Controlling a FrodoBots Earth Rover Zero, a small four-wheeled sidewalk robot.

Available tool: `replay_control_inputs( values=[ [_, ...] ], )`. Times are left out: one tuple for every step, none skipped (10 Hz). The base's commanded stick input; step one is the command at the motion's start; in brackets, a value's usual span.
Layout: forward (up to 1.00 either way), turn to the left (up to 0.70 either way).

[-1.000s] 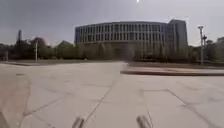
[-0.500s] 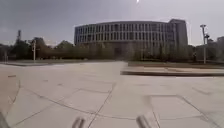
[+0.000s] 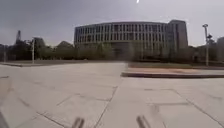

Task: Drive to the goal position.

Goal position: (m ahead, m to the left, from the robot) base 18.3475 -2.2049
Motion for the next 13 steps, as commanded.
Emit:
replay_control_inputs(
  values=[
    [0.7,0.0],
    [0.7,0.0],
    [0.7,0.0],
    [0.7,0.0],
    [0.7,0.0],
    [0.7,0.0],
    [0.7,0.0],
    [0.7,0.0],
    [0.7,0.0],
    [0.7,0.0],
    [0.7,0.0],
    [0.7,0.0],
    [0.7,0.0]
  ],
)
